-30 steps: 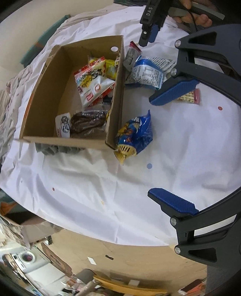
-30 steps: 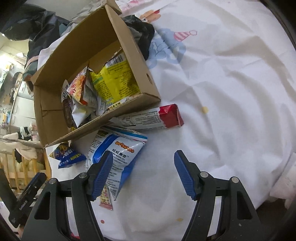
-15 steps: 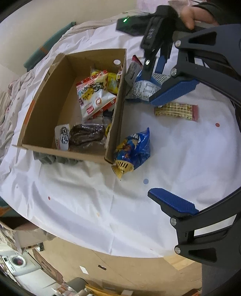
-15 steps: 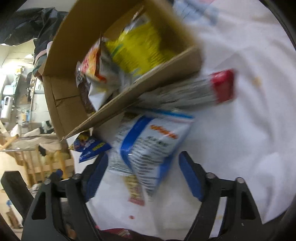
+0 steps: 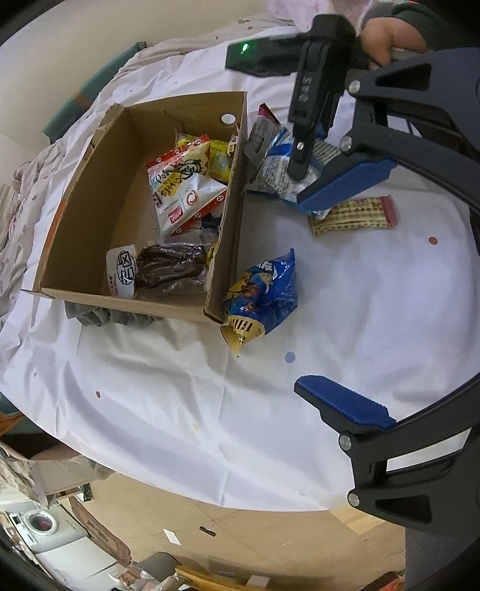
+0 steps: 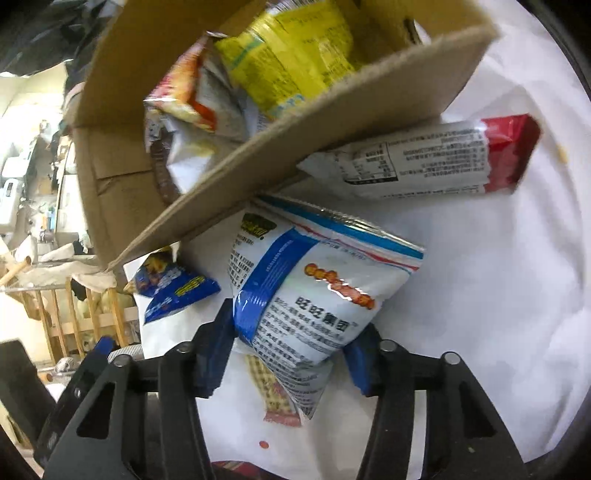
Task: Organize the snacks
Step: 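Grasp the blue-and-white chip bag with the right tool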
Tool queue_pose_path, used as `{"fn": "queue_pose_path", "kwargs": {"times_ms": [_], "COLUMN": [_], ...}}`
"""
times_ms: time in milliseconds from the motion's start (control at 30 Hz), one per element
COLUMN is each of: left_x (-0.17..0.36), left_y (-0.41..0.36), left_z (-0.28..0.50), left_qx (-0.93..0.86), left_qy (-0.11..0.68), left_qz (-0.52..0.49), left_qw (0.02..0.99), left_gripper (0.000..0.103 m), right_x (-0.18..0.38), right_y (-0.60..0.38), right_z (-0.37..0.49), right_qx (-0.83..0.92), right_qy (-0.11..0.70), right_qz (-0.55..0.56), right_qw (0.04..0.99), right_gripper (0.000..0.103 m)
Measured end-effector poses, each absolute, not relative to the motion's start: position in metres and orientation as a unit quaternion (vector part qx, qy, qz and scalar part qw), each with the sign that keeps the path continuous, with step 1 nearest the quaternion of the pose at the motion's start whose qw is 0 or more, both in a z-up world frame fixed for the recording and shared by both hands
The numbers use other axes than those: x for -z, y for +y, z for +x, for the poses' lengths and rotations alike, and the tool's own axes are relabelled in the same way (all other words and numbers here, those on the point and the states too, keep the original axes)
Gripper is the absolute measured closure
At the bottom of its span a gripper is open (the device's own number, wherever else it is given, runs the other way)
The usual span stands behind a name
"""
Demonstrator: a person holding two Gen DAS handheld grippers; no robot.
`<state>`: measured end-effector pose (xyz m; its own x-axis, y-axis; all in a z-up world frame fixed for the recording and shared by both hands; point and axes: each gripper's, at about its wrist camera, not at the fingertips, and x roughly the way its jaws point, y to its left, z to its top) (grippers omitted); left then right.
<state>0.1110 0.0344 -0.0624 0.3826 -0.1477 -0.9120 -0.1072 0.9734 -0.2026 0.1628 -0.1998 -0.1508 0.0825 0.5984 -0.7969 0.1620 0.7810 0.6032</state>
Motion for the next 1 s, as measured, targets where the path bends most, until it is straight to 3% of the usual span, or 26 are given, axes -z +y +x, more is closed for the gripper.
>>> {"fn": "queue_pose_path", "kwargs": {"times_ms": [500, 1000], "left_x": [0.074, 0.147], "left_y": [0.005, -0.099], "left_z": [0.102, 0.097], "left_qx": [0.026, 0.078], "left_qy": [0.572, 0.625], "left_qz": [-0.058, 0.011], "left_qw": [0.818, 0.777], "left_gripper": [0.014, 0.015], "right_x": [0.101, 0.105], "right_y": [-0.264, -0.295], "right_z": [0.127, 0.126], "right_qx": [-0.142, -0.098], "right_qy": [0.605, 0.573], "right_qz": [0.311, 0.337], "right_qw": [0.719, 0.741], "right_gripper": [0.052, 0.052]}}
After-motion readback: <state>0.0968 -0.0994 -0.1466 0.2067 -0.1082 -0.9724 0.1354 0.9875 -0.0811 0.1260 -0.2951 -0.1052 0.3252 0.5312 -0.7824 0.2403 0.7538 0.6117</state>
